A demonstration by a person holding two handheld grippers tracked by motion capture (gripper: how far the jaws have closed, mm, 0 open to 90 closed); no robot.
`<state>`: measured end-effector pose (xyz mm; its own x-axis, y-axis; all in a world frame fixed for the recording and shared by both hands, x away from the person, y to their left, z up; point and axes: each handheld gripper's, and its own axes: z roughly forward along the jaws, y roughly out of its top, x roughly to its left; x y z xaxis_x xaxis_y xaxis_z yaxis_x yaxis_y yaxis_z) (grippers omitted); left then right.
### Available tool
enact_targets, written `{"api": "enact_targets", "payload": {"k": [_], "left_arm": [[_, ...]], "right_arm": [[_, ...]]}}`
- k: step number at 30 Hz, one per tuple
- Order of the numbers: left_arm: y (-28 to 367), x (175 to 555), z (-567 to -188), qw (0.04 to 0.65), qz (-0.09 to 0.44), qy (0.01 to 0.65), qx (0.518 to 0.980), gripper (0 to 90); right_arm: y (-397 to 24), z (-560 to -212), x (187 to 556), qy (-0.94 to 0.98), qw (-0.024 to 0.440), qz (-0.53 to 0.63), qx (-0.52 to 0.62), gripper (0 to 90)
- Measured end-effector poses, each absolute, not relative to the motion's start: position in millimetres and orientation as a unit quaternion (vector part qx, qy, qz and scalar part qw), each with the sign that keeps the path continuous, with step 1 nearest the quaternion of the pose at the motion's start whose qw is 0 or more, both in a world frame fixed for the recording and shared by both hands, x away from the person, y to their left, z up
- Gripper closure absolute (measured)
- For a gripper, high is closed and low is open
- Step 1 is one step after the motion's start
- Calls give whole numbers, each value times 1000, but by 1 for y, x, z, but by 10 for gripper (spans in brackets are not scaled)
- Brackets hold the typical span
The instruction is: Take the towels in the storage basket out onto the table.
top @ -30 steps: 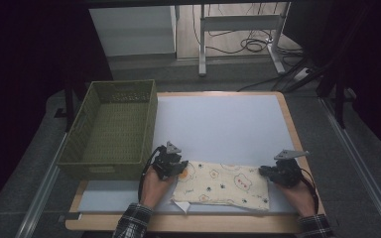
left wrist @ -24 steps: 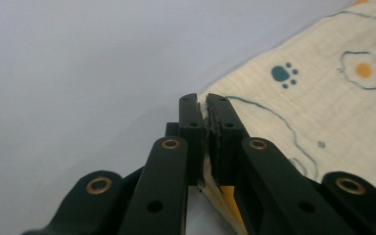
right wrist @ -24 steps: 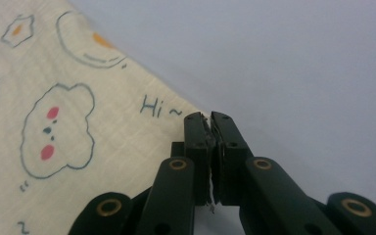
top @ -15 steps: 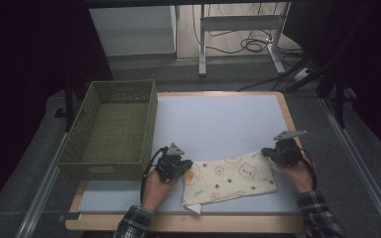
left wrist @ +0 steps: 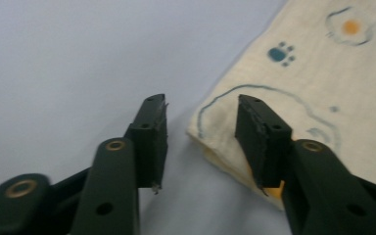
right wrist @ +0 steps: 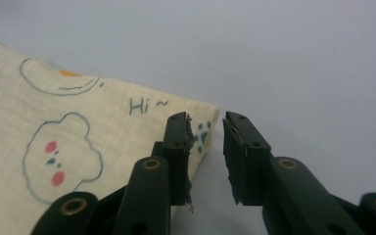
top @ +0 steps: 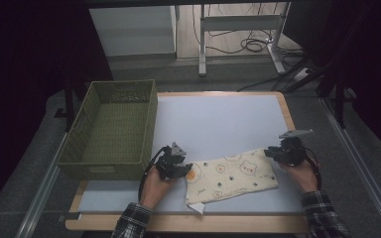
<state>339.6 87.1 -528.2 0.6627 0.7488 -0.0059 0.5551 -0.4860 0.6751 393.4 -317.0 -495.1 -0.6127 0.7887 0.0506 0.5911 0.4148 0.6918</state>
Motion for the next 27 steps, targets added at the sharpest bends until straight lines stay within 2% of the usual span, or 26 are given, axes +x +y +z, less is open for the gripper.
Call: {"api": "enact_targets", "payload": {"k": [3, 9, 12, 27], "left_arm": [[88, 343, -532, 325, 161, 384, 849, 467], [94, 347, -537, 339, 157, 397, 839, 319], [101, 348, -542, 360, 139, 406, 828, 292], [103, 346, -546, 372, 148, 401, 824, 286]], "right_arm": [[-322, -493, 384, 830, 145, 345, 413, 633], [-322, -494, 366, 832, 136, 352, 407, 553], [-319, -492, 357, 836, 133, 354, 397, 533], [-273, -496, 321, 855, 97, 377, 344, 516]]}}
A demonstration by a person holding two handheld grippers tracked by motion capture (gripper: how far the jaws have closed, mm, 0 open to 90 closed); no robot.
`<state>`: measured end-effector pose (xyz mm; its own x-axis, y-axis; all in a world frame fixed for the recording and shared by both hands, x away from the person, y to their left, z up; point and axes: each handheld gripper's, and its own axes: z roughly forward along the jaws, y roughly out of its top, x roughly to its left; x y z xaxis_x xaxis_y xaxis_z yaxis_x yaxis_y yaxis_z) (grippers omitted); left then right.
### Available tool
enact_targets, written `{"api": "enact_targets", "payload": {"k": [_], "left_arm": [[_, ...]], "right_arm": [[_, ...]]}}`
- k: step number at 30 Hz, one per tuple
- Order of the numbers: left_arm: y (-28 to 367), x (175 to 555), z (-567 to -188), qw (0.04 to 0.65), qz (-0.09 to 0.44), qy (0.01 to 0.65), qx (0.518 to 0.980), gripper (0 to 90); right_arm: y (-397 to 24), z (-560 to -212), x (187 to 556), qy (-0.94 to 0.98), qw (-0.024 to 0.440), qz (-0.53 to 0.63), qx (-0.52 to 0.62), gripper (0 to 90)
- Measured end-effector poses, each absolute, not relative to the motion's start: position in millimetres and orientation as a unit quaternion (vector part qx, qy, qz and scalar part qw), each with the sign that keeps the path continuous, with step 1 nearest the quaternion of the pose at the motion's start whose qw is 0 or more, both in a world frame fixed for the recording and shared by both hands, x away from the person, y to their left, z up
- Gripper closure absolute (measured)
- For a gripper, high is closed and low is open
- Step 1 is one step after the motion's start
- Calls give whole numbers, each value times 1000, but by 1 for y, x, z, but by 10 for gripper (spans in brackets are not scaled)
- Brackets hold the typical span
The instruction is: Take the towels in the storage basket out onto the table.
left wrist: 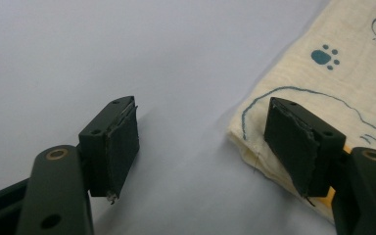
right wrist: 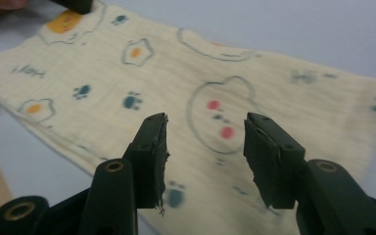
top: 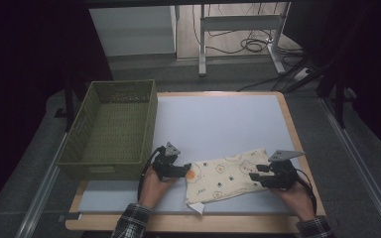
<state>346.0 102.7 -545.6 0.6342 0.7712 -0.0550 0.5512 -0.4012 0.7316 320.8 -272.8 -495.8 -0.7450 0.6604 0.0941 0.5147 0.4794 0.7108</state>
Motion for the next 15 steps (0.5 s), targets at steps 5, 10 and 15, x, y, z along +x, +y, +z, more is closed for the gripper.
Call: {"api": "enact_targets", "payload": {"k": [5, 10, 15], "left_arm": [[103, 346, -546, 372, 148, 401, 824, 286], [103, 346, -546, 372, 148, 402, 823, 287], [103, 346, -546, 372, 148, 401, 824, 288]], "right_arm": [[-248, -499, 312, 865, 75, 382, 316, 583], [-219, -505, 303, 880, 54, 378, 284, 647], [-185, -511, 294, 893, 35, 375, 247, 672]]}}
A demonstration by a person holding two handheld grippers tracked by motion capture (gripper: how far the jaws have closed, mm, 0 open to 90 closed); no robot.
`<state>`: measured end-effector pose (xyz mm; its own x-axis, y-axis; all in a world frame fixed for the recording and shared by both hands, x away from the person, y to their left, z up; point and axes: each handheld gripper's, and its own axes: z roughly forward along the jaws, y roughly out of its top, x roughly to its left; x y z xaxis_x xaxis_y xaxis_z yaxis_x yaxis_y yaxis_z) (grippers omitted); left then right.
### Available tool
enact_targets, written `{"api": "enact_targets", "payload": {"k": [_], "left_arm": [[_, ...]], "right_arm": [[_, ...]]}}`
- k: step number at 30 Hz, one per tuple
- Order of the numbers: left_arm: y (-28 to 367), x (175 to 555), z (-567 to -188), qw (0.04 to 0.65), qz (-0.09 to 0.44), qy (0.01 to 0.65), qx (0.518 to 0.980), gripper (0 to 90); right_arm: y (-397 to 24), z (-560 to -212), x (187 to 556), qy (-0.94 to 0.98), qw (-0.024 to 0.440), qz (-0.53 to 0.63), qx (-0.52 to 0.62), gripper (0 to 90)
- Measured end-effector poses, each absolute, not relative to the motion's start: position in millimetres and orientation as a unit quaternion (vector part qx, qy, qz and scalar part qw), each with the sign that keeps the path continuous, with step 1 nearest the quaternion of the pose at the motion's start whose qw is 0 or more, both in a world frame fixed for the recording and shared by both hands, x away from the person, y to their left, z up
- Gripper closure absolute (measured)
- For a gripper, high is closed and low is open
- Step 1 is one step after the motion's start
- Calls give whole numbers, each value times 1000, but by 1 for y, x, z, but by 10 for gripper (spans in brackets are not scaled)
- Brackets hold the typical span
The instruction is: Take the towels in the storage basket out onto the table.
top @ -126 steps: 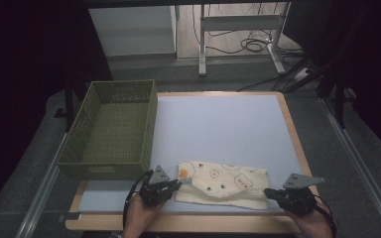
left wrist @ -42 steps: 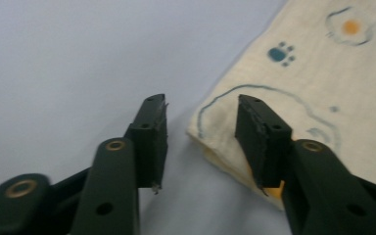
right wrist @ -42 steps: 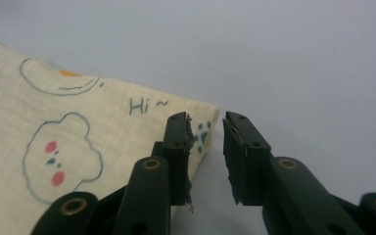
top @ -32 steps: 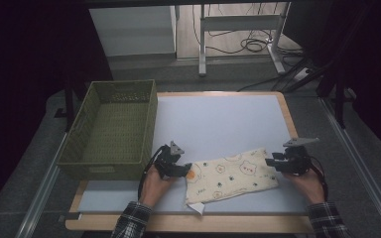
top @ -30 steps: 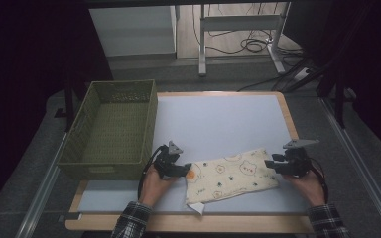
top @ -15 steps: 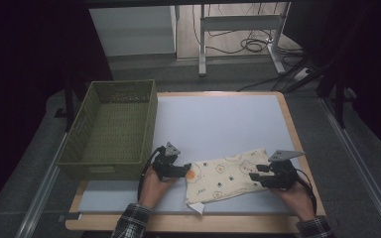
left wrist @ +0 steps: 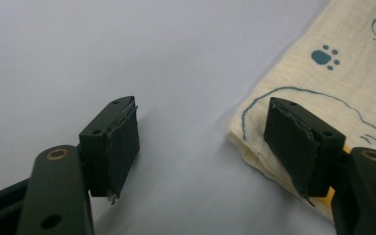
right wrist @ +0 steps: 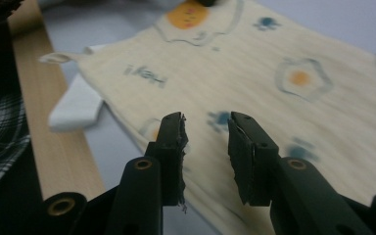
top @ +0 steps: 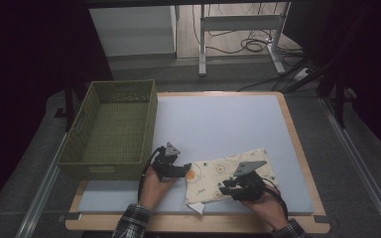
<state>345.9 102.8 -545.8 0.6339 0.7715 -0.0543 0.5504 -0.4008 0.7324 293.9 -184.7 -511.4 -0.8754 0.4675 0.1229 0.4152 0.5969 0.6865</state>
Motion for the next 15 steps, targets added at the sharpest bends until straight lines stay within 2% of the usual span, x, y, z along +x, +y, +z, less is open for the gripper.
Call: {"api": "enact_targets", "payload": {"k": [9, 15], "left_arm": [[103, 346, -546, 373, 148, 401, 824, 288], [103, 346, -546, 373, 148, 402, 823, 288]], "right_arm": [[-130, -518, 278, 904, 0, 378, 201, 685], [-104, -520, 271, 911, -5, 374, 174, 700]]}}
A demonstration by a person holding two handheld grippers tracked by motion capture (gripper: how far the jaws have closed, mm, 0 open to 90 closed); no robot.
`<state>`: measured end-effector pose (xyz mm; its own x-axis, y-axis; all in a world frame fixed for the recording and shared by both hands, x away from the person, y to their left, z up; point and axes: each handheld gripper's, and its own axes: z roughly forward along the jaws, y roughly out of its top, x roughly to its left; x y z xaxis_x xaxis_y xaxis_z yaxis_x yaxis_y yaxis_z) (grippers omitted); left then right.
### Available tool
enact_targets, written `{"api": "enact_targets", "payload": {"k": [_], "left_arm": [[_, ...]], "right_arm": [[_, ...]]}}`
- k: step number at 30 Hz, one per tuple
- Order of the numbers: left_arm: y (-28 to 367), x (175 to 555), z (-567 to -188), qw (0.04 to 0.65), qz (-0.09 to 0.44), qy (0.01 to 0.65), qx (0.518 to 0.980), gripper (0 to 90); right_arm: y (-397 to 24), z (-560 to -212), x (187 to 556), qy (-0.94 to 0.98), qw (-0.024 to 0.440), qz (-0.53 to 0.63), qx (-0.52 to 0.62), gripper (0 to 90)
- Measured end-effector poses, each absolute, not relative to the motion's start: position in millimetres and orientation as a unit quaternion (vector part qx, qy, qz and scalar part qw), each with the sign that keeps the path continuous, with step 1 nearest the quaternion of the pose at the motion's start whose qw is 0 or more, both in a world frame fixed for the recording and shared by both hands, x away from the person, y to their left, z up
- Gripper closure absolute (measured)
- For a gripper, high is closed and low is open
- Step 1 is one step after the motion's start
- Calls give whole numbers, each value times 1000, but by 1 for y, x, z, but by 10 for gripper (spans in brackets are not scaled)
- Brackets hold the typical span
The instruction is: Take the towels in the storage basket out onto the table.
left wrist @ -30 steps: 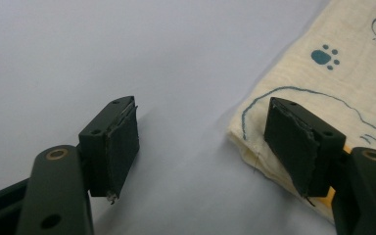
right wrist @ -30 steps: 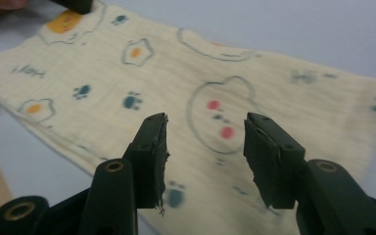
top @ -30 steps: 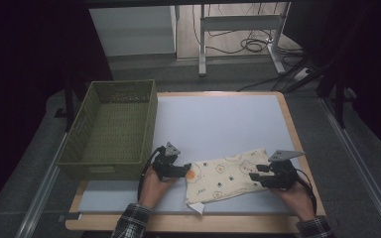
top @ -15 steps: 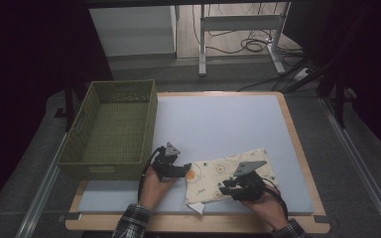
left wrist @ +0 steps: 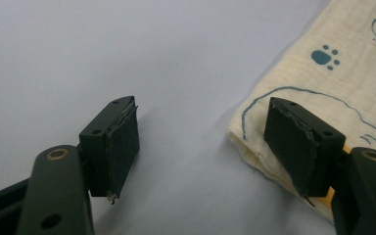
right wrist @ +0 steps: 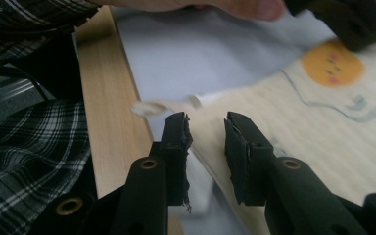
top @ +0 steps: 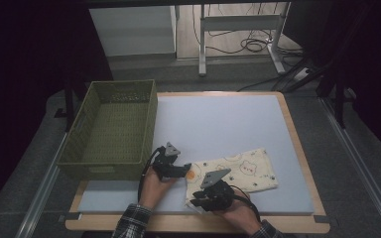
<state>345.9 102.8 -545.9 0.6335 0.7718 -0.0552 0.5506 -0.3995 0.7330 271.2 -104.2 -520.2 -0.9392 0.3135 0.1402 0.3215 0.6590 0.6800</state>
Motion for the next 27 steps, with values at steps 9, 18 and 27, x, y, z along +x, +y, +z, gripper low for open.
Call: {"api": "enact_targets", "payload": {"k": [9, 18, 27], "left_arm": [[103, 346, -546, 372, 148, 401, 824, 288], [101, 342, -545, 382, 146, 394, 823, 496], [100, 338, -543, 402, 106, 415, 809, 865]], "right_arm": [[-90, -527, 264, -925, -54, -342, -155, 632], [-90, -525, 274, -922, -33, -337, -191, 845], [-92, -528, 278, -910, -1, -361, -202, 847]]}}
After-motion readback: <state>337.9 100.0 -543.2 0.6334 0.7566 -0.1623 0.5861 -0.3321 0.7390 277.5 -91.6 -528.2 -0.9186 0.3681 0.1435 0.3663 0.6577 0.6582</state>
